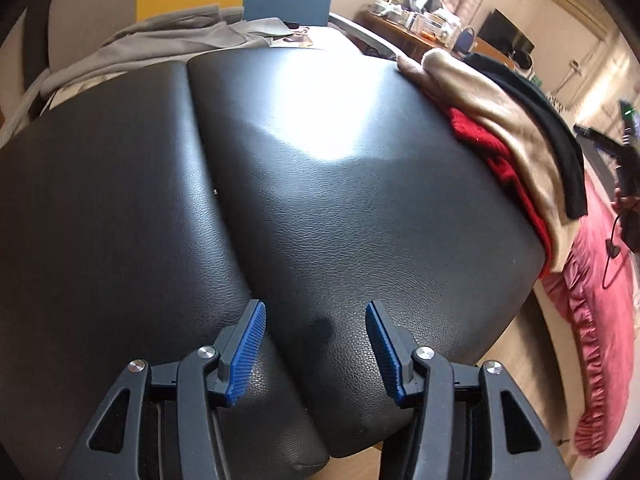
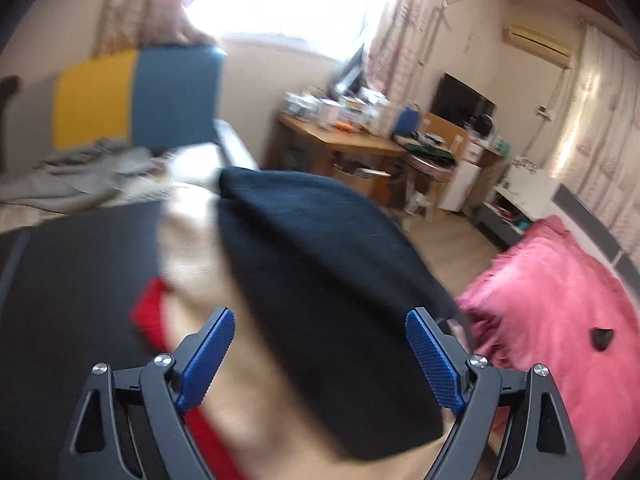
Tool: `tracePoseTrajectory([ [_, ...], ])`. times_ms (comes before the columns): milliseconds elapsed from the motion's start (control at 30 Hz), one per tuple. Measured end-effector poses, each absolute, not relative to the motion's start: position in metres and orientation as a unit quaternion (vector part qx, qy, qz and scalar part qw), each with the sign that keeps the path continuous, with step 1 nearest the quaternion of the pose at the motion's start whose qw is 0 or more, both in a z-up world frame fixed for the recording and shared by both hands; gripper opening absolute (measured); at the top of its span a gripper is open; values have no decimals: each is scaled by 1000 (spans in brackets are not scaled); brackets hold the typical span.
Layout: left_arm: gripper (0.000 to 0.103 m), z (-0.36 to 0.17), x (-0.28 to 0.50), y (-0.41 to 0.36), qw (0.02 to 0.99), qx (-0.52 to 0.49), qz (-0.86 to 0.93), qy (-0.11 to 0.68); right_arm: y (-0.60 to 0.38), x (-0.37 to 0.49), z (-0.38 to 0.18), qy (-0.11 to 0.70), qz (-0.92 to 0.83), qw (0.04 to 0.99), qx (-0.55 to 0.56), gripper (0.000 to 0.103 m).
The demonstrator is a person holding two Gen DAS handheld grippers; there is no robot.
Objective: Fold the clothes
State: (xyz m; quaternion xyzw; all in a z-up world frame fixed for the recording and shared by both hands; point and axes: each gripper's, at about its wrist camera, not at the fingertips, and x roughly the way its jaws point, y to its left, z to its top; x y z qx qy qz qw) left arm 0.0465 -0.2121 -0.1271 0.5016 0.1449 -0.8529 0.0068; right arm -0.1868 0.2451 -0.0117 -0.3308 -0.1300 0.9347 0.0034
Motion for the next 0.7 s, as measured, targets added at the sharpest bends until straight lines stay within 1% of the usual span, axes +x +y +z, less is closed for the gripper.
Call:
tracePoseTrajectory([
  [133, 54, -128, 41, -214, -1, 508, -847, 157, 282, -234, -24, -113, 917, 29, -381, 89],
  [233, 54, -127, 33, -207, -17, 513, -844, 154, 302, -250, -34, -82, 912, 25, -402, 88],
  [267, 54, -126, 28, -203, -25, 515, -843, 156, 308, -255, -37, -71, 910, 22, -408, 86],
  [300, 54, -124, 23, -199, -34, 516, -842, 158, 317, -254, -39, -36, 910, 9, -414, 70],
  [333, 54, -122, 18, -193, -45, 515, -841, 160, 317, -255, -39, -16, 909, -3, -417, 58],
  [367, 55, -118, 12, -186, -58, 513, -841, 163, 316, -257, -38, 3, 908, -15, -420, 40],
  [400, 59, -115, 6, -179, -69, 511, -841, 164, 316, -258, -38, 22, 906, -27, -422, 36],
  [433, 66, -110, -2, -171, -83, 508, -841, 164, 314, -253, -38, 30, 908, -34, -417, 33],
  [467, 70, -103, -12, -161, -102, 506, -841, 162, 313, -246, -38, 41, 909, -43, -413, 27],
  [500, 74, -96, -22, -150, -121, 505, -840, 161, 314, -238, -39, 56, 909, -50, -409, 22],
  [567, 75, -81, -38, -128, -158, 501, -836, 160, 315, -222, -39, 88, 911, -67, -398, 19],
  [667, 74, -51, -79, -86, -192, 489, -838, 149, 312, -192, -44, 152, 905, -112, -381, 6],
  [700, 74, -41, -93, -72, -203, 485, -838, 149, 306, -180, -46, 160, 903, -125, -378, 6],
])
